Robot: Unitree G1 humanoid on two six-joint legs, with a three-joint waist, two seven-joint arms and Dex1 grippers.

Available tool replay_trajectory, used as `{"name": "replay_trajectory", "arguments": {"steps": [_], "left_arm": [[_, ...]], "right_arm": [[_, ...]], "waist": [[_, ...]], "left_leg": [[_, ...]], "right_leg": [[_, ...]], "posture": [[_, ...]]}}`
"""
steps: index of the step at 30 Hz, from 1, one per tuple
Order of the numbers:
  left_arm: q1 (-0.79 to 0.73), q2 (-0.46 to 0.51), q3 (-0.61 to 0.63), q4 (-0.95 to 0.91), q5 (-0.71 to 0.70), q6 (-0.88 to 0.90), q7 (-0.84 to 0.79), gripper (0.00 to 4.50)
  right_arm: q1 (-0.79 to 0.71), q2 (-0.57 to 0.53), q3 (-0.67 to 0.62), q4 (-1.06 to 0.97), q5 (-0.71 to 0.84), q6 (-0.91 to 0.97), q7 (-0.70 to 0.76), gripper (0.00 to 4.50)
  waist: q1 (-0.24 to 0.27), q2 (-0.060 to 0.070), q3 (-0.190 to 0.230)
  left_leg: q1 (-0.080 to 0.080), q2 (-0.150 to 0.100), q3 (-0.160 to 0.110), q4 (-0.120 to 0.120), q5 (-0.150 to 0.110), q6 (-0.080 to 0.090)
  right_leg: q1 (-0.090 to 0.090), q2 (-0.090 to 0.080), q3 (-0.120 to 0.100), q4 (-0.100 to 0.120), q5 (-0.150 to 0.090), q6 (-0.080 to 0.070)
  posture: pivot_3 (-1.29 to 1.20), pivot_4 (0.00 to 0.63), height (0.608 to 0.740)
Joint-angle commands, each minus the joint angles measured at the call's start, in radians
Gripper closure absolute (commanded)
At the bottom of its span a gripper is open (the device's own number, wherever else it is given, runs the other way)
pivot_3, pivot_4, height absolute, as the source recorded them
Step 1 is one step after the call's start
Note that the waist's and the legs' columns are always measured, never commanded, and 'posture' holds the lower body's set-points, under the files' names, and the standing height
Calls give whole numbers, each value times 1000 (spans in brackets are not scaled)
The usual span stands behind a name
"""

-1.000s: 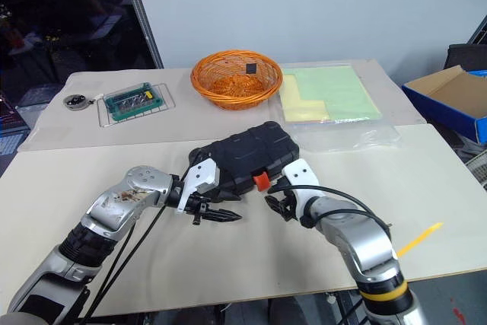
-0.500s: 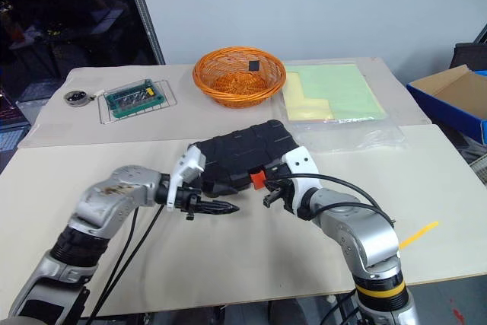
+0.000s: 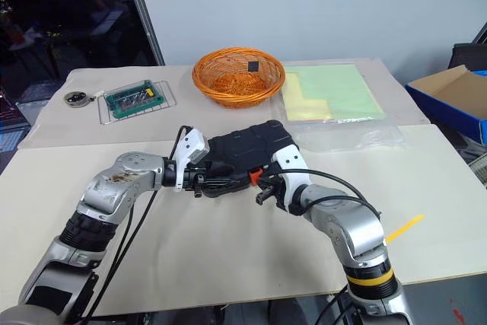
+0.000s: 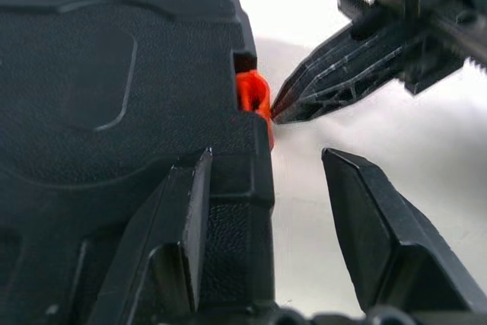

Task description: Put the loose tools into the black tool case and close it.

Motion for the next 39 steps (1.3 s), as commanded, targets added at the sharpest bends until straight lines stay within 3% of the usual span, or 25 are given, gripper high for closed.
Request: {"name": "replay_trajectory", "arguments": {"steps": [1,5,10,14,32,39], "left_arm": [[27,7,-46,8,33,21,-11,2031],[37,-5,-40,4,34,23,-5,2031],[47,-11,-33,7,39,24,4,2031],[57,-13,-31,10,43,21,7,2031],[67,-12,-31,14,52,17,14,2031],[73,-15,-32,6,51,23,23,2031]], "right_arm": [[-42,19,2,54,-45,-90,-24,4476],[-3,-6,-11,-13,-12,-74,5,4476],[60,-32,-38,-129,39,-99,57,4476],[71,20,-81,-137,36,-184,27,4476],[64,-17,145,183,-255,-462,32,4476],[94,-37,230,275,-373,-552,38,4476]], "waist": [[-3,0,0],[-1,0,0],[3,0,0],[3,0,0],[0,-1,-1],[-2,-7,-13]], "left_leg": [[2,0,1,0,0,0],[9,2,0,0,0,0],[6,0,0,0,0,0],[4,0,0,0,0,0],[14,1,0,0,0,0],[17,2,0,-1,0,0]], "right_leg": [[1,0,0,0,0,0],[7,2,0,0,-4,6],[7,0,0,-1,-3,6],[6,-1,0,-1,-1,1],[14,0,0,-2,-5,8],[16,0,0,-2,-6,9]], "posture": [[0,150,740],[0,150,740],[0,150,740],[0,150,740],[0,150,740],[0,150,740]]}}
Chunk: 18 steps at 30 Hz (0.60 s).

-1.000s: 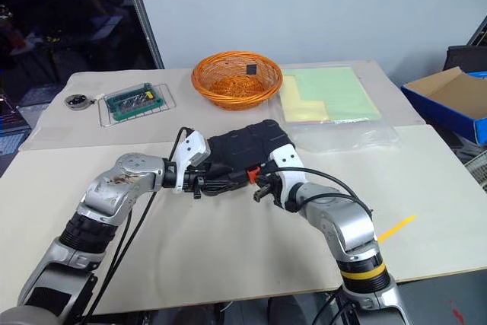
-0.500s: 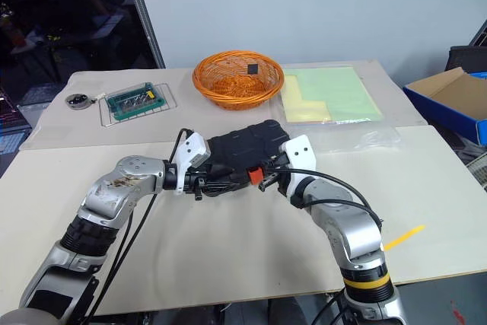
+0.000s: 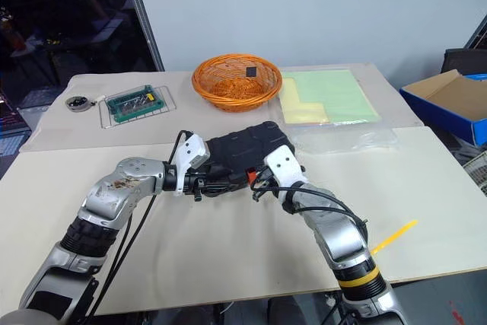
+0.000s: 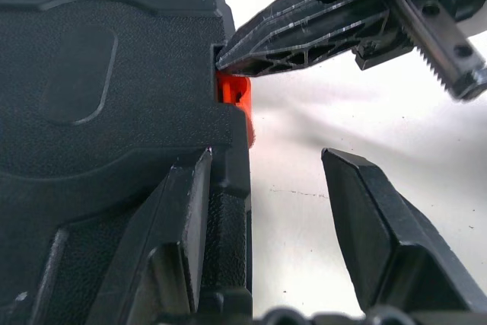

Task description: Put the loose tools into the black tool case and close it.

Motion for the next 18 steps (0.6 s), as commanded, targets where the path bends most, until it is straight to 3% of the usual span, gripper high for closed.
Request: {"name": "replay_trajectory", "arguments": {"steps": [1,7,10,13,16,18], "left_arm": [[29,4,-32,19,23,27,1,2031],[42,6,-30,3,23,13,1,2031],[63,-2,5,-19,1,-24,-1,2031],[117,-27,74,-66,-28,-138,12,2031],[166,-62,149,-118,-88,-186,34,2031],[190,-60,204,-164,-175,-116,25,2031]], "right_arm": [[38,-3,62,117,-70,-17,4,4476],[32,28,43,197,-129,-115,-32,4476],[67,25,-38,84,-81,-163,-20,4476],[155,54,-149,-128,74,-208,32,4476],[233,-9,-220,-276,198,-182,145,4476],[284,-64,-274,-351,242,-137,174,3896]], "waist": [[0,-2,-5],[-1,-4,-12],[2,-3,-12],[8,-1,-10],[8,2,-9],[8,2,-9]], "left_leg": [[0,0,0,0,0,0],[6,2,0,0,0,-1],[8,4,0,0,0,-1],[-1,4,1,0,0,-1],[-12,5,1,0,0,-1],[-24,2,1,0,-1,-1]], "right_leg": [[0,0,0,0,0,0],[4,0,0,-1,-1,0],[3,0,0,-2,-2,-2],[-2,0,-1,-1,1,0],[-12,0,0,0,2,-4],[-23,-1,0,0,6,-9]], "posture": [[0,150,740],[0,150,740],[0,150,740],[0,150,740],[0,150,740],[0,150,740]]}}
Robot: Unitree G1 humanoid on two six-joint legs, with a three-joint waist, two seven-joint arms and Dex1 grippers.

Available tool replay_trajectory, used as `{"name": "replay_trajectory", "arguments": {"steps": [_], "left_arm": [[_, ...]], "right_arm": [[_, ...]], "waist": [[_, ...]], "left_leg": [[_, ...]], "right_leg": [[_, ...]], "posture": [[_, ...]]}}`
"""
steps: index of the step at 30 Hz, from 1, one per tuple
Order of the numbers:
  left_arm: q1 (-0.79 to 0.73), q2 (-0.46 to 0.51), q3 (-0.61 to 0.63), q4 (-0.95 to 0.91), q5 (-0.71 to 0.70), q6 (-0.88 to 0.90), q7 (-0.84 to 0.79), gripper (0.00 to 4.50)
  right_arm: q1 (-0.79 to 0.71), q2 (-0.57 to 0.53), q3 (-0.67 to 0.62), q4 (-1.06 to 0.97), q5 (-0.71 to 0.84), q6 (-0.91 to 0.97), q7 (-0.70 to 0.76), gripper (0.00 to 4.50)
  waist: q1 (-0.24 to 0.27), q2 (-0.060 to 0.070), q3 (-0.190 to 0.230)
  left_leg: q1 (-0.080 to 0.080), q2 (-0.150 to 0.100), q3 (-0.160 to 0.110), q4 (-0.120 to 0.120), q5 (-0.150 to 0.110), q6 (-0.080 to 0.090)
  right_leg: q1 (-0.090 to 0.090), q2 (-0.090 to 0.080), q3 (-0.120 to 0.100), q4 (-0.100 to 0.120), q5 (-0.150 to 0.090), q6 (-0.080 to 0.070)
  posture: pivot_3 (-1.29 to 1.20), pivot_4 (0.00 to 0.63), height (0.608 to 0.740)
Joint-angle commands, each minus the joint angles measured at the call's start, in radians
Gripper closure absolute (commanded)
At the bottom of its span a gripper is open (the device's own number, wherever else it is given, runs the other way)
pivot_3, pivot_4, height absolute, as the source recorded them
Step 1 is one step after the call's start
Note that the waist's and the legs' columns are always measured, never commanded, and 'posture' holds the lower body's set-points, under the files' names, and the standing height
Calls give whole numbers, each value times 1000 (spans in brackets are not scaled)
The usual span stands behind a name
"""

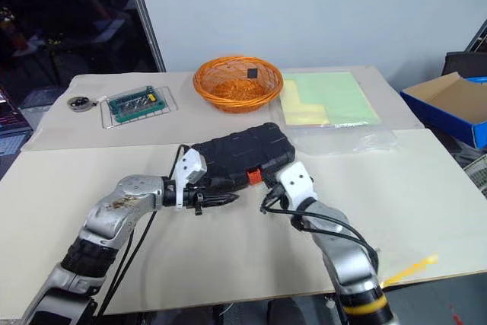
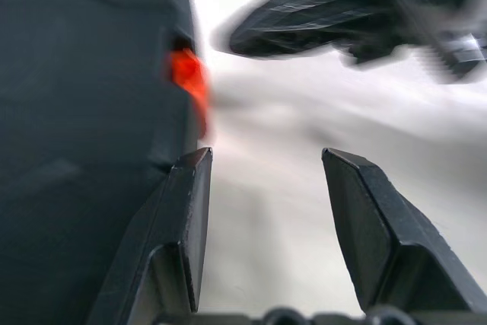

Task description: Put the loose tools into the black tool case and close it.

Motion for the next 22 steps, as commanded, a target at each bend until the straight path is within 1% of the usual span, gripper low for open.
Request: {"name": "replay_trajectory", "arguments": {"steps": [1,3,5,6,7,8,9,10,11,12,13,14,16,19,22], "left_arm": [[44,27,126,-115,-141,64,-10,1781],[103,69,183,-181,-197,91,-26,1245],[169,110,232,-236,-229,97,-34,532],[210,134,262,-259,-243,102,-35,42],[248,156,288,-278,-255,106,-39,0],[277,172,307,-292,-264,107,-40,0],[313,188,331,-306,-274,108,-40,0],[343,201,352,-319,-284,108,-40,0],[386,218,385,-331,-292,108,-43,0],[415,229,406,-340,-298,108,-43,0],[445,239,425,-349,-303,110,-40,0],[476,248,441,-358,-306,109,-37,0],[559,262,485,-385,-314,104,-42,0],[631,263,513,-404,-303,85,-36,0],[668,259,517,-404,-314,79,-51,0]], "right_arm": [[79,-110,-123,-194,104,43,96,3724],[165,-195,-211,-270,176,82,162,3042],[253,-268,-306,-317,233,104,220,2418],[302,-298,-366,-332,267,110,251,1990],[341,-319,-419,-339,293,113,275,1630],[371,-333,-460,-342,311,111,291,1413],[410,-346,-506,-340,324,103,317,991],[447,-358,-546,-336,328,90,343,753],[496,-367,-598,-331,319,65,379,276],[531,-372,-634,-326,314,45,404,70],[558,-369,-671,-325,330,40,420,70],[579,-362,-707,-322,342,32,430,70],[632,-348,-772,-315,353,8,463,70],[665,-331,-814,-295,351,-24,483,70],[665,-321,-821,-261,346,-48,483,70]], "waist": [[2,0,0],[7,0,0],[11,0,0],[14,0,0],[17,0,0],[19,0,1],[21,0,1],[24,0,2],[25,0,3],[27,0,4],[28,-1,5],[28,0,5],[28,0,7],[27,0,8],[27,0,8]], "left_leg": [[-2,0,0,0,0,0],[-6,-2,-1,0,-1,1],[-10,-3,-1,0,-2,2],[-10,-3,-1,0,-2,2],[-10,-3,0,0,-2,2],[-10,-3,0,0,-2,2],[-9,-2,0,0,-2,2],[-7,-2,0,0,-2,2],[-5,-1,0,0,-2,2],[-1,0,0,1,-2,2],[3,1,1,1,-2,2],[6,3,2,0,-2,1],[10,8,4,1,-2,1],[11,13,5,0,-3,0],[10,13,6,0,-4,-2]], "right_leg": [[-2,0,0,0,0,0],[-6,-2,-1,-1,0,1],[-10,-2,-1,-2,-1,1],[-10,-2,-1,-2,-1,1],[-10,-2,-1,-2,-1,1],[-10,-3,-1,-3,-1,1],[-8,-2,-1,-3,-1,1],[-6,-2,-1,-2,-1,1],[-3,-2,-1,-4,-2,3],[2,-1,-2,-5,-6,8],[7,-1,-2,-6,-8,8],[9,-1,-2,-6,-12,3],[14,0,-3,-8,-13,1],[17,0,-4,-12,-13,1],[16,0,-4,-14,-13,0]], "posture": [[0,150,740],[0,150,740],[0,150,740],[0,150,740],[0,150,740],[0,150,740],[0,150,740],[0,150,740],[0,150,740],[0,150,740],[0,150,740],[0,150,740],[0,150,740],[0,150,740],[0,150,740]]}}
